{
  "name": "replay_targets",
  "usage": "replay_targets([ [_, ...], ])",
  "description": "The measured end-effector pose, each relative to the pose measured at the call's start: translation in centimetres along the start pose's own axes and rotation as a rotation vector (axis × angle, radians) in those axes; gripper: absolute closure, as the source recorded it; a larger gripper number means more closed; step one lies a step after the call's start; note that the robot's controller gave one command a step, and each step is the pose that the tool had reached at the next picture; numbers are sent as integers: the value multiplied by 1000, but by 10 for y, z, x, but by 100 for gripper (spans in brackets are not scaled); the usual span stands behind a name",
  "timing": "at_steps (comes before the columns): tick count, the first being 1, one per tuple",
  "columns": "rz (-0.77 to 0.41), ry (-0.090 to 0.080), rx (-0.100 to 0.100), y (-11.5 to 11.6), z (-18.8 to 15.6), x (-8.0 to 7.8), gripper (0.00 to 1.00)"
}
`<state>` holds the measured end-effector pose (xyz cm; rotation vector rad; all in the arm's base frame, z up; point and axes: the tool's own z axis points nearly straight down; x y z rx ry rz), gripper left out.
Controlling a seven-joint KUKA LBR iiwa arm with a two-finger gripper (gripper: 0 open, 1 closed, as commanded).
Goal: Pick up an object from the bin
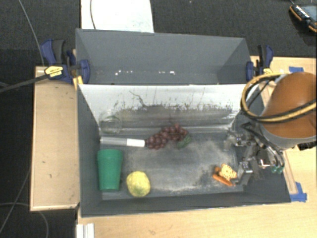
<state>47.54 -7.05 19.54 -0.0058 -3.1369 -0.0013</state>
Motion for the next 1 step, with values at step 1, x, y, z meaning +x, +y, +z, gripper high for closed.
replay_targets([
  [1,-5,-7,1,0,-3,-2,0],
])
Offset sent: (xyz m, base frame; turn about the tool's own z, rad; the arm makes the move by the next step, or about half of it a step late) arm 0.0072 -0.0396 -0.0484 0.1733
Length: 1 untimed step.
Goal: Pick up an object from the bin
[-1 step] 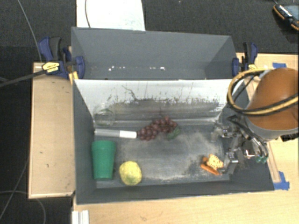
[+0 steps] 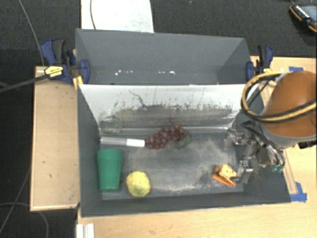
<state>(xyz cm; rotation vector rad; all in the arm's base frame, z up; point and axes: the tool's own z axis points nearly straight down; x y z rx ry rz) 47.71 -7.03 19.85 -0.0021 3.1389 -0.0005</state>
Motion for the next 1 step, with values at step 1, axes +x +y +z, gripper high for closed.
replay_targets([
  [1,178,2,0,-40,52,-5,0],
])
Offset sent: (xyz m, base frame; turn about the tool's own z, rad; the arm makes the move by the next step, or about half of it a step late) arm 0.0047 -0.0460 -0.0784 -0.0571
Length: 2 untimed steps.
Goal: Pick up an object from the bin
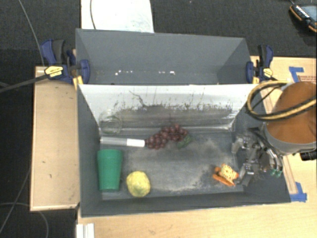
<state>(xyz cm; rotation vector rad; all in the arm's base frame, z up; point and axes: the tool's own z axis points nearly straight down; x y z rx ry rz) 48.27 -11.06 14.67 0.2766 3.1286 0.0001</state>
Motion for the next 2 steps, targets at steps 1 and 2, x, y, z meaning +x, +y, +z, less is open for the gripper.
replay_targets([
  [1,-233,0,-1,-6,27,0,0],
  [2,-19,-6,0,-2,12,3,0],
])
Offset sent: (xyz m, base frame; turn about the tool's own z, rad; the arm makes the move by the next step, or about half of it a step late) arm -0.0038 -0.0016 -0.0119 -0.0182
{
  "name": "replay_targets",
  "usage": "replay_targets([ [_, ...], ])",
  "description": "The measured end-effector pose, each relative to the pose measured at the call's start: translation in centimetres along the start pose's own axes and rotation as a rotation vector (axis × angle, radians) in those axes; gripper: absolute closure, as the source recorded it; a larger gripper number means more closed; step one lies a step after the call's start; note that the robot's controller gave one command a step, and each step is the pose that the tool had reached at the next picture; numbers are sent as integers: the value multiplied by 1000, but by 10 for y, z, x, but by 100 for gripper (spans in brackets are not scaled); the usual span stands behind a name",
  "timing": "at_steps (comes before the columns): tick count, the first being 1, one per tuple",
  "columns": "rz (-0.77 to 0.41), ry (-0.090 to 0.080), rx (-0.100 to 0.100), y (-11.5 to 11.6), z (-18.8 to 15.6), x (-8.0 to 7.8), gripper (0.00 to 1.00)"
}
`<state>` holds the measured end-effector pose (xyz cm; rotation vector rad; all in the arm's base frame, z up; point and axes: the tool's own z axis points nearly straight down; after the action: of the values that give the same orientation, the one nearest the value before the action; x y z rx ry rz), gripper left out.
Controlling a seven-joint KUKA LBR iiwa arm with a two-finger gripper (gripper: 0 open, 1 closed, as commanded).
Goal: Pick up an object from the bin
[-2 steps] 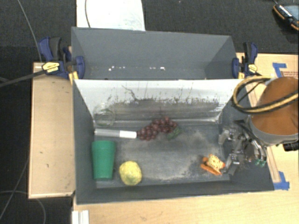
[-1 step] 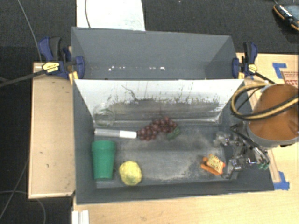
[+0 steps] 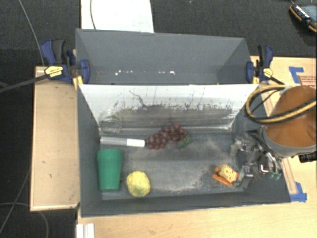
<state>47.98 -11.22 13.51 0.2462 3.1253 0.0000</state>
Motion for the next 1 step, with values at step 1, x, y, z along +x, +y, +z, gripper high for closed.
replay_targets([
  [1,-184,-1,-1,-7,64,1,0],
])
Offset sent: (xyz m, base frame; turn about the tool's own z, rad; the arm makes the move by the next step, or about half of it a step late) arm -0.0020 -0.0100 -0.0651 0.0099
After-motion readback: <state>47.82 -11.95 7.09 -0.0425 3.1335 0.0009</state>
